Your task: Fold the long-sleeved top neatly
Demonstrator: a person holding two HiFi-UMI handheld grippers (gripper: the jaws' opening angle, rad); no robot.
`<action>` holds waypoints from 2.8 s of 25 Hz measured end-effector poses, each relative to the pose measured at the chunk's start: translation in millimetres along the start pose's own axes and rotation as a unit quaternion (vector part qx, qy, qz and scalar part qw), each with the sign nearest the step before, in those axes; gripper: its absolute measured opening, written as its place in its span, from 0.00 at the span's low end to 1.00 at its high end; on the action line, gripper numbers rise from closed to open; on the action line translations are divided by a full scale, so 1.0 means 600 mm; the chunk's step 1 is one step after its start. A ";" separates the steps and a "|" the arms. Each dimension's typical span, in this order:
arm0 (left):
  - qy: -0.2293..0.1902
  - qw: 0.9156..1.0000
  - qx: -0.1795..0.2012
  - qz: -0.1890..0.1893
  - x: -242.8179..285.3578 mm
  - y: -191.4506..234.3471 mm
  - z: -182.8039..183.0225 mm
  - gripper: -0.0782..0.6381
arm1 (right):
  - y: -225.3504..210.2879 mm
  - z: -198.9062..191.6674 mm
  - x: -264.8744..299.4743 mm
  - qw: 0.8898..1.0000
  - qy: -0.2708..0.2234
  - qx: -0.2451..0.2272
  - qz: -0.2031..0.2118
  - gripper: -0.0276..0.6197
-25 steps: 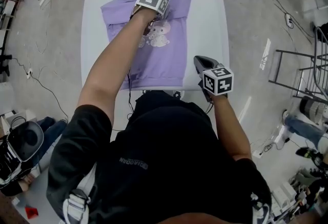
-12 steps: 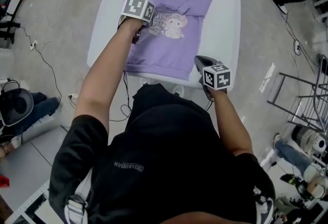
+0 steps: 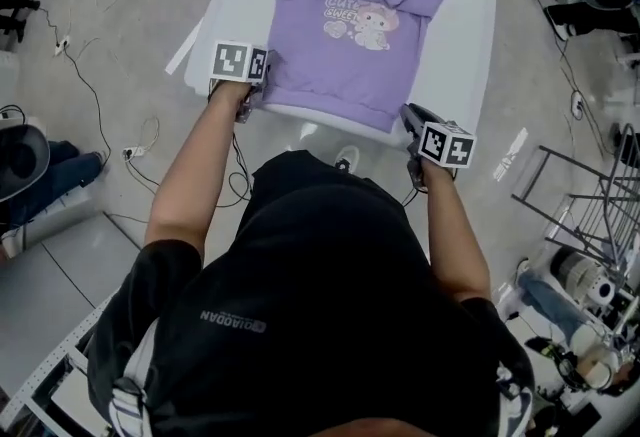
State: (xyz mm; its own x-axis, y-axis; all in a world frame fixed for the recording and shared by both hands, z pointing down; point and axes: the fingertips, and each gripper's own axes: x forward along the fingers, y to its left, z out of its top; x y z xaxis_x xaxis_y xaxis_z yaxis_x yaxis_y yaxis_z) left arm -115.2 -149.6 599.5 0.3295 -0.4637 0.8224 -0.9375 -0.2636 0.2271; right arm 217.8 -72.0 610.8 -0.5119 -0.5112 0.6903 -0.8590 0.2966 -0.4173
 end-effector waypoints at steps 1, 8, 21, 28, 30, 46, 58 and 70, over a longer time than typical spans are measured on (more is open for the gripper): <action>0.002 1.000 -0.006 -0.005 -0.009 0.006 -0.028 0.30 | 0.004 -0.011 0.000 1.000 0.001 0.020 -0.001 0.20; -0.001 0.997 -0.015 -0.076 -0.033 -0.024 -0.137 0.30 | 0.024 -0.055 0.000 0.997 0.002 0.073 -0.027 0.24; 0.016 0.996 -0.039 -0.084 0.003 -0.025 -0.182 0.30 | 0.025 -0.107 0.038 0.990 0.023 0.112 -0.080 0.22; 0.011 0.995 -0.031 -0.094 0.009 -0.020 -0.186 0.15 | 0.015 -0.112 0.031 0.987 -0.019 0.144 -0.064 0.08; 0.003 0.994 -0.035 -0.106 0.001 -0.022 -0.185 0.15 | 0.028 -0.111 0.018 0.989 -0.027 0.128 -0.062 0.08; -0.069 0.980 -0.045 -0.180 -0.128 -0.023 -0.153 0.15 | 0.136 -0.083 -0.101 0.979 -0.121 0.166 -0.009 0.07; -0.161 0.969 -0.046 -0.182 -0.132 -0.038 0.151 0.15 | 0.101 0.207 -0.094 0.963 -0.216 0.160 0.033 0.07; -0.160 0.977 -0.080 -0.117 -0.001 0.002 0.383 0.15 | -0.015 0.456 0.033 0.971 -0.202 0.124 0.037 0.08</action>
State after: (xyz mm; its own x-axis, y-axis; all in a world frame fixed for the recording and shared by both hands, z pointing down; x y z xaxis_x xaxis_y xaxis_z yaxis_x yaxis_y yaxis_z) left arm -90.8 -344.1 479.6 0.5303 -0.6547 0.5386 -0.8298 -0.2707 0.4880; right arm 217.9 -305.5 466.9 -0.4839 -0.7852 0.3863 -0.7658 0.1665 -0.6211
